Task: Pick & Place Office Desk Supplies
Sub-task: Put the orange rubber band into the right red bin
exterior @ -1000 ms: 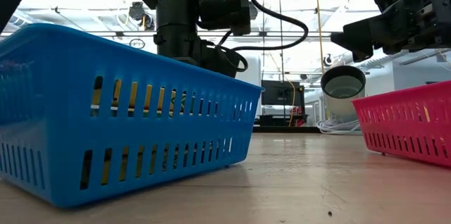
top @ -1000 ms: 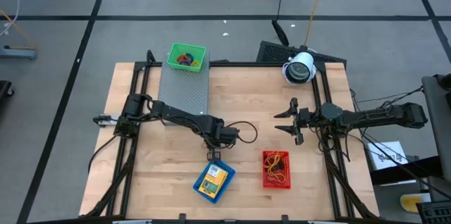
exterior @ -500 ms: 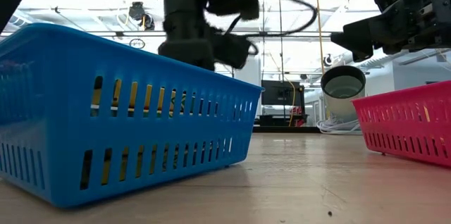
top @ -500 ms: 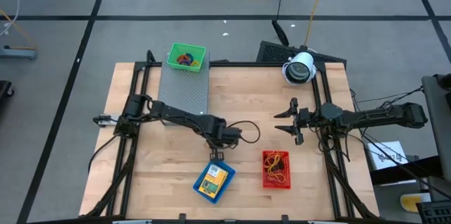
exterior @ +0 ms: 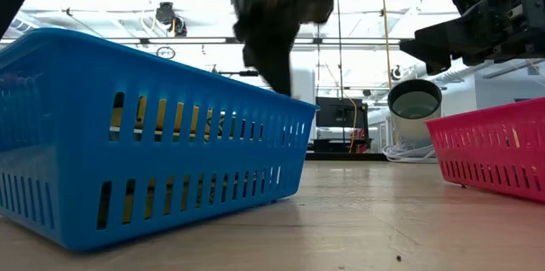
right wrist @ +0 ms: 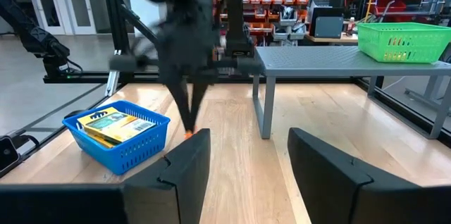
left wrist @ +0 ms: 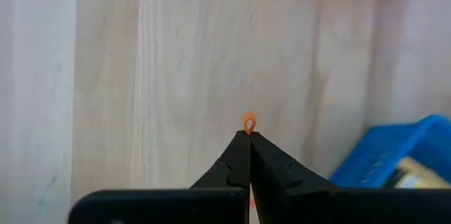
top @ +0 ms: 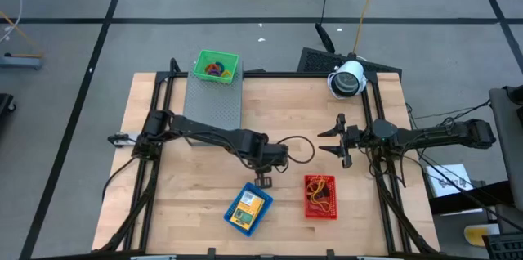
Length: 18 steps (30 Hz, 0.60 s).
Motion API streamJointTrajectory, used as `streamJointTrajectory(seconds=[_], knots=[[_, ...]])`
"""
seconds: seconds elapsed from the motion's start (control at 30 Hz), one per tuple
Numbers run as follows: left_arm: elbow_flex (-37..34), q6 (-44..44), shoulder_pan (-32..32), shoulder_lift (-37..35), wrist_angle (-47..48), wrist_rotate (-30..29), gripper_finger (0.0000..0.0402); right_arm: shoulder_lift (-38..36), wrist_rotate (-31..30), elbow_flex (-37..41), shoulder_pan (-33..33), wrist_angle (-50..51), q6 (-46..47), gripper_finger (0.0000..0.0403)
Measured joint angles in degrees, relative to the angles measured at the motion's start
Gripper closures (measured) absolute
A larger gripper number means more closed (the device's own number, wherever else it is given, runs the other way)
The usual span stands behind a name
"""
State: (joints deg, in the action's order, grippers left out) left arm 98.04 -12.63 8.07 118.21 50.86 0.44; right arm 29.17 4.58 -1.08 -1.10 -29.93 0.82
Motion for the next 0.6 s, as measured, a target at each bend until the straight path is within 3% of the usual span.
streamJointTrajectory(seconds=[0.3, 0.6], knots=[[9.6, 3.0, 1.7, -0.1, -3.0, -0.4, 0.0400, 0.0, 0.0, 0.0, 0.0, 0.0, 0.0, 0.0222], [12.3, 4.6, 4.8, -0.2, -17.6, 3.9, 0.0400, 0.0, 0.0, 0.0, 0.0, 0.0, 0.0, 0.0222]])
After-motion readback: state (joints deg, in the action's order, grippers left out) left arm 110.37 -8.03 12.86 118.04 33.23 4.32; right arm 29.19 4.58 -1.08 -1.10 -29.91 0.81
